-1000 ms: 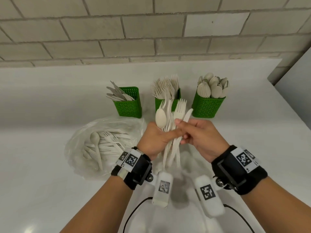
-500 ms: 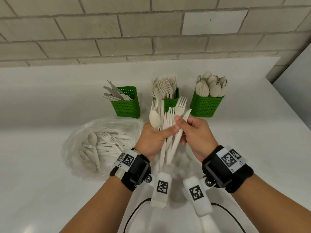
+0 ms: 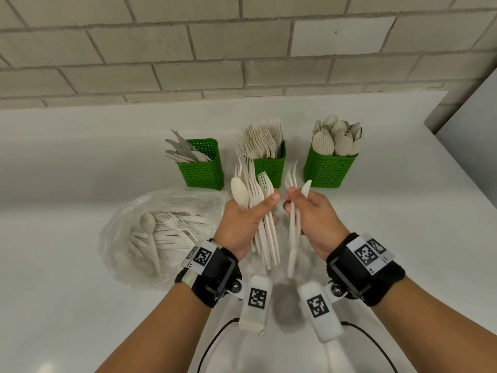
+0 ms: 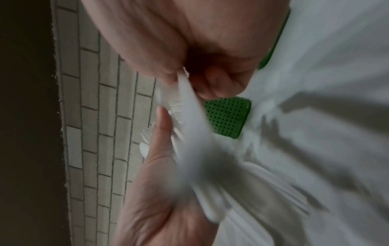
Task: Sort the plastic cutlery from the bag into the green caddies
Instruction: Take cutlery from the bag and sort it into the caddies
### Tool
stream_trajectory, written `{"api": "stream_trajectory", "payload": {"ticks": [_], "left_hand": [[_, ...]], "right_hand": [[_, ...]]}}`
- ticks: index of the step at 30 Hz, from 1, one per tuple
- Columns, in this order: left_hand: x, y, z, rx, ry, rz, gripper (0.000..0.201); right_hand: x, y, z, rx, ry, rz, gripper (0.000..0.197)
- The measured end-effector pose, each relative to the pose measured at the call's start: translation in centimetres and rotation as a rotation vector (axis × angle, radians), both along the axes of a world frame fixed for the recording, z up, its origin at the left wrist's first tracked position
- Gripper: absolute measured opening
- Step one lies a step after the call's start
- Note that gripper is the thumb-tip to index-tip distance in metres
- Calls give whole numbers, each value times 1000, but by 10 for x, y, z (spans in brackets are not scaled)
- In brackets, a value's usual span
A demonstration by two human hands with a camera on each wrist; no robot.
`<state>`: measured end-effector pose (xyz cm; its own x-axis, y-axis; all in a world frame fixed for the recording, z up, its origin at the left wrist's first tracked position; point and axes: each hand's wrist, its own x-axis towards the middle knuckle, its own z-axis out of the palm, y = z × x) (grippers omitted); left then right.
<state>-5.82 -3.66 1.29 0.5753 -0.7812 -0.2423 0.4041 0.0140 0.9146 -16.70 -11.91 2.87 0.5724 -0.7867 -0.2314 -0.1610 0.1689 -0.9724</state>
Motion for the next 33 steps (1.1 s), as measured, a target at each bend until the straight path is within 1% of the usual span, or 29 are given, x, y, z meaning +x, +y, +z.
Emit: {"api": "stream_trajectory", "payload": {"ticks": [1,3,4,6,8,10,11,13,15,17,19,20,21,22,24,28,30,33], "left_hand": [[0,0,0,10,-24,19,23],[2,-1,-3,33,-87,46,31],[2,-2,-3,48,-110,53,34],[0,-3,0,64,-122,62,33],[-1,-5,4,69,-59,89,34],[-2,-6,8,58,75,101,33],[-2,-6,9,46,131,94,31],[-2,-6,10,36,177,71,31],[-3,-5,10,37,207,35,33],[-4,-4,10,46,244,-9,35],[-3,-5,12,80,251,-11,37],[-3,-5,12,78,255,-12,39],[-2,-6,12,65,268,-15,41],[-2,-6,13,48,291,-19,44],[-3,-6,16,12,346,-44,48],[-3,-6,15,17,378,-93,39],[-3,-6,13,28,378,-70,38],[-4,-7,11,47,381,-27,43]], "right_hand": [[0,-1,1,-17,3,-27,37],[1,-2,2,23,-26,-64,34],[2,0,4,62,-49,-62,33],[3,7,7,98,-67,-11,32],[3,13,9,10,-24,85,30],[3,17,9,-76,-12,177,23],[3,18,9,-74,-24,195,23],[0,15,9,-58,-59,193,21],[0,11,9,-85,-35,203,22],[1,4,5,-102,32,138,29],[1,-1,1,-149,78,43,40],[1,-1,1,-183,85,38,45],[-1,2,3,-224,85,68,47],[-1,6,4,-259,71,120,44],[-2,11,3,-276,34,205,30],[-5,4,-6,-248,17,237,22],[-6,5,-4,-275,30,244,18],[-5,7,-3,-316,44,275,12]]}}
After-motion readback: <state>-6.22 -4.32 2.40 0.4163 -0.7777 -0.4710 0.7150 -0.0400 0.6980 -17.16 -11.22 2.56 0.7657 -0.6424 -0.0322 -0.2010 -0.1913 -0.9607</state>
